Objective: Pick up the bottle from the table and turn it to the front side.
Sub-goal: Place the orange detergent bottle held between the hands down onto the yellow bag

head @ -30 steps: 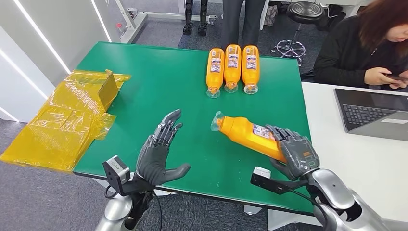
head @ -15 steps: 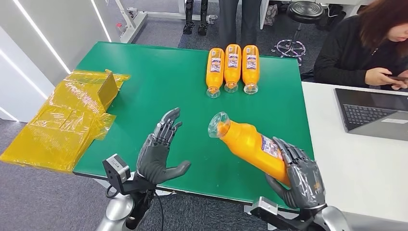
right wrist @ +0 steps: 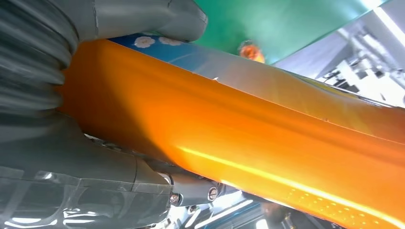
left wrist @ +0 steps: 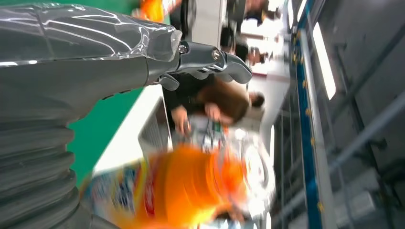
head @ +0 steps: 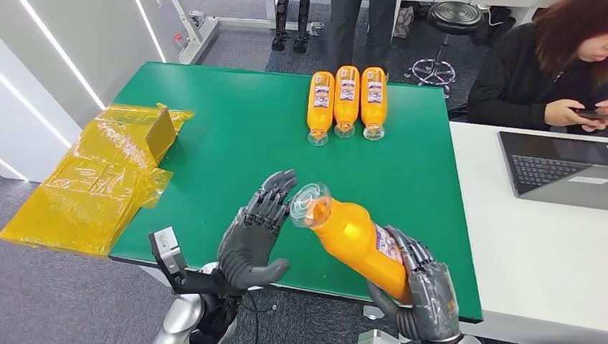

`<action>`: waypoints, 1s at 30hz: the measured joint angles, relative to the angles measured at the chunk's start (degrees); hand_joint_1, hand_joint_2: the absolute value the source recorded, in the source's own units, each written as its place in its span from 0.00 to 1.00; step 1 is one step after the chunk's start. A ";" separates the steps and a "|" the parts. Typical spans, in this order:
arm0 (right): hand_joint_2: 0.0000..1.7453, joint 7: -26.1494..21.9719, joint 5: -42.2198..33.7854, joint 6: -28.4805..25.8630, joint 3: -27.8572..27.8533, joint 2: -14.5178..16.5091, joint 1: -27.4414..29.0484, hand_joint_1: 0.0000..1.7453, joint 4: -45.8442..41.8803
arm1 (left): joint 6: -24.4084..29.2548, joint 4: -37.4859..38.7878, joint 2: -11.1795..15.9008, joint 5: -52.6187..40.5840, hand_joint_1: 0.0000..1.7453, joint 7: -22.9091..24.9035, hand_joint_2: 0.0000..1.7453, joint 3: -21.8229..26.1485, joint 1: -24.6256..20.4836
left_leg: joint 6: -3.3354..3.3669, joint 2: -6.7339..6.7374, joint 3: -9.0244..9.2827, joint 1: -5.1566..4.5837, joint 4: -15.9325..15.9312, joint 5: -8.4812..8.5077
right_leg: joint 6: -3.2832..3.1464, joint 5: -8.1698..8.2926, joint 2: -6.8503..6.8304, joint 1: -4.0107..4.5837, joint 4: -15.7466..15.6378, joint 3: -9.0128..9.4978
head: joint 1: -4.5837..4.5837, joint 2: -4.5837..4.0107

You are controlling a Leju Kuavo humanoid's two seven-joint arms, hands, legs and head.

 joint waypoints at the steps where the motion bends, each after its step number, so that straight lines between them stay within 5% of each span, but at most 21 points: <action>1: 1.00 0.11 0.08 0.03 0.56 0.48 -0.40 1.00 0.26 | -0.68 -0.35 0.02 0.66 0.00 0.36 1.00 -0.37 -0.02 | 0.00 0.00 0.01 0.00 0.00 0.00 | 0.00 0.00 0.00 0.00 0.00 0.00 | 0.00 0.00; 5: 1.00 0.32 0.24 0.05 1.21 1.10 -0.84 1.00 0.49 | -1.27 -0.74 0.07 1.16 0.00 0.68 1.00 -0.82 -0.06 | 0.00 0.00 0.02 0.01 0.00 0.00 | 0.00 0.00 0.00 0.00 0.00 0.00 | 0.00 0.00; 9: 1.00 0.59 1.41 2.53 5.39 6.05 -1.31 1.00 1.44 | -2.89 -1.15 0.60 2.99 0.00 0.73 1.00 -3.49 -2.30 | -0.02 0.01 0.02 0.02 -0.01 0.02 | -0.01 0.00 0.01 0.01 0.02 0.00 | 0.01 0.00; 17: 1.00 -0.92 -2.24 4.11 9.23 10.88 -5.98 1.00 6.76 | -1.12 -0.74 1.22 3.19 0.00 -0.35 1.00 -4.04 -5.23 | -0.02 0.04 0.04 0.02 -0.01 0.04 | -0.03 0.03 0.03 0.01 0.03 0.01 | 0.01 0.00; 21: 1.00 -0.74 -3.10 4.39 10.07 12.09 -7.98 1.00 8.99 | 0.58 0.15 1.26 3.17 0.98 -0.84 1.00 -4.01 -6.43 | -0.03 0.04 0.04 0.01 0.00 0.05 | -0.03 0.04 0.03 0.00 0.03 0.01 | 0.01 0.00; 30: 1.00 -0.17 -4.43 4.58 10.28 12.72 -9.93 1.00 11.53 | 1.62 1.15 1.89 3.01 1.00 -1.73 1.00 -3.89 -7.12 | -0.03 0.04 0.02 0.01 0.00 0.04 | -0.04 0.03 0.03 0.01 0.02 -0.01 | 0.01 0.00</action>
